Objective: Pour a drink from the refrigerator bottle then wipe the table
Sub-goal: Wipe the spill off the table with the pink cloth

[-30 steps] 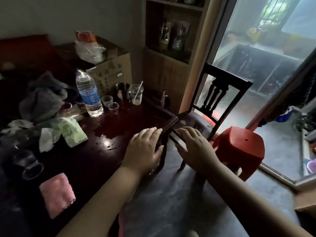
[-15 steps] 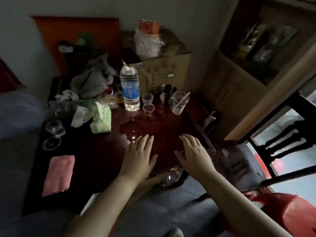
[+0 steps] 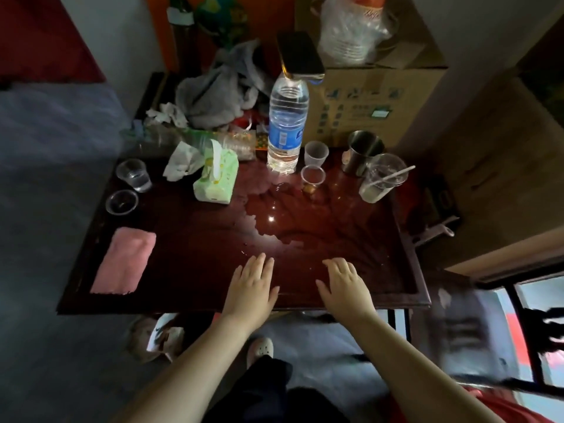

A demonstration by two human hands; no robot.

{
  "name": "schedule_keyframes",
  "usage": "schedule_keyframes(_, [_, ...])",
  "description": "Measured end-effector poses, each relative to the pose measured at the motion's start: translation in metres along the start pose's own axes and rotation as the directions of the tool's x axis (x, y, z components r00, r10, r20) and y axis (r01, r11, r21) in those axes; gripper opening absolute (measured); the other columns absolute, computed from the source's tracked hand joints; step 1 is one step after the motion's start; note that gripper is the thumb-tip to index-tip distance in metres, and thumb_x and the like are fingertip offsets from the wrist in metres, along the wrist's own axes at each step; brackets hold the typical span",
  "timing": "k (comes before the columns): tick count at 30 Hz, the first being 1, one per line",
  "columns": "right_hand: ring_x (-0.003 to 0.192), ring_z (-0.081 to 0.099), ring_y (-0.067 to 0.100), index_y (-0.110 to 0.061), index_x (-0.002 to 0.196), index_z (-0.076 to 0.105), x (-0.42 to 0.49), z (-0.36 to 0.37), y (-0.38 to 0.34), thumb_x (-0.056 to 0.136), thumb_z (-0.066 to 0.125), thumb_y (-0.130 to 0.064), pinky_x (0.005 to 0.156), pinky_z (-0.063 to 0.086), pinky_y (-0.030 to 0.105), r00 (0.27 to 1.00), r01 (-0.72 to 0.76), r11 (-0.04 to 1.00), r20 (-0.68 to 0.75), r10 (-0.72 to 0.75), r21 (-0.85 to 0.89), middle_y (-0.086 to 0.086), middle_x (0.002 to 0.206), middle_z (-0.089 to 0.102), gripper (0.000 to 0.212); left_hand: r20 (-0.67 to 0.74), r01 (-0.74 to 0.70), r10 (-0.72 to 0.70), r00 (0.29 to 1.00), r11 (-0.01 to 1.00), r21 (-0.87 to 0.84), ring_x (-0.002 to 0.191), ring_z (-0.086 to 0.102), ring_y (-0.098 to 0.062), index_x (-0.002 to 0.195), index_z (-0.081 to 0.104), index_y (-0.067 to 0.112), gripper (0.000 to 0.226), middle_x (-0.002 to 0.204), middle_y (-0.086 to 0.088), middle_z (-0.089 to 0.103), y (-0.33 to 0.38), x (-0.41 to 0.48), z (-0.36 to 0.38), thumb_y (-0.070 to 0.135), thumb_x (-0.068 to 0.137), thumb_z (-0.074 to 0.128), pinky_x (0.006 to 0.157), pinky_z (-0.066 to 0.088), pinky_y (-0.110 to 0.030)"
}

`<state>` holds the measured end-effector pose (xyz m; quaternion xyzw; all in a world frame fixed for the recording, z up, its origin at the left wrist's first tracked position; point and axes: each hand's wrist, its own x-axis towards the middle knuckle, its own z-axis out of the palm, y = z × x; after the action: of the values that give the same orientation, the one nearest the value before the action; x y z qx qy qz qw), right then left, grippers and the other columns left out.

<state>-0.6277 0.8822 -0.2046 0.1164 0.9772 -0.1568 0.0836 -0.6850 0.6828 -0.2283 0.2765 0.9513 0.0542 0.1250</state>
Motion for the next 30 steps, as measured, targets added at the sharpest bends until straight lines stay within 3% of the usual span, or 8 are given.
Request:
schedule_keyframes(9, [0.122,0.042,0.020,-0.015,0.136,0.041,0.016,0.025,0.002,0.094,0.048,-0.033,0.094,0.045,0.031,0.993,-0.057,0.998,0.106,0.056,0.007,0.001,0.132,0.044,0.046,0.078,-0.017,0.018,0.997,1.000,-0.016,0.144,0.015,-0.026,0.151,0.013,0.019,0.060,0.157,-0.010,0.013,-0.013,0.034,0.016,0.042,0.099,0.033,0.112,0.026,-0.040])
schedule_keyframes(19, [0.124,0.040,0.020,-0.016,0.137,0.041,0.033,0.028,0.015,0.095,0.045,-0.032,0.095,0.046,0.033,0.977,-0.039,0.998,0.210,0.047,-0.043,0.001,0.134,0.041,0.045,0.100,0.065,-0.065,0.993,0.998,0.001,0.144,0.014,-0.025,0.151,0.017,0.019,0.062,0.158,-0.008,0.015,-0.016,0.039,0.038,0.044,0.097,0.034,0.112,0.021,-0.043])
schedule_keyframes(24, [0.116,0.047,0.024,-0.013,0.124,0.052,0.081,-0.009,0.015,0.090,0.055,-0.027,0.092,0.044,0.036,1.000,0.012,0.997,-0.004,-0.012,0.071,0.005,0.120,0.052,0.037,0.101,0.091,-0.090,0.991,0.996,-0.002,0.144,0.018,-0.024,0.150,0.020,0.020,0.061,0.157,-0.007,0.018,-0.014,0.043,0.037,0.044,0.096,0.038,0.111,0.026,-0.044])
schedule_keyframes(30, [0.118,0.045,0.028,-0.006,0.127,0.049,0.168,-0.057,0.003,0.086,0.064,-0.024,0.099,0.039,0.035,0.982,0.094,0.989,-0.174,-0.073,0.115,0.012,0.123,0.049,0.047,0.099,0.147,-0.141,0.985,0.987,-0.061,0.144,0.015,-0.024,0.149,0.022,0.020,0.061,0.157,-0.006,0.017,-0.009,0.048,0.038,0.042,0.096,0.042,0.113,0.022,-0.044])
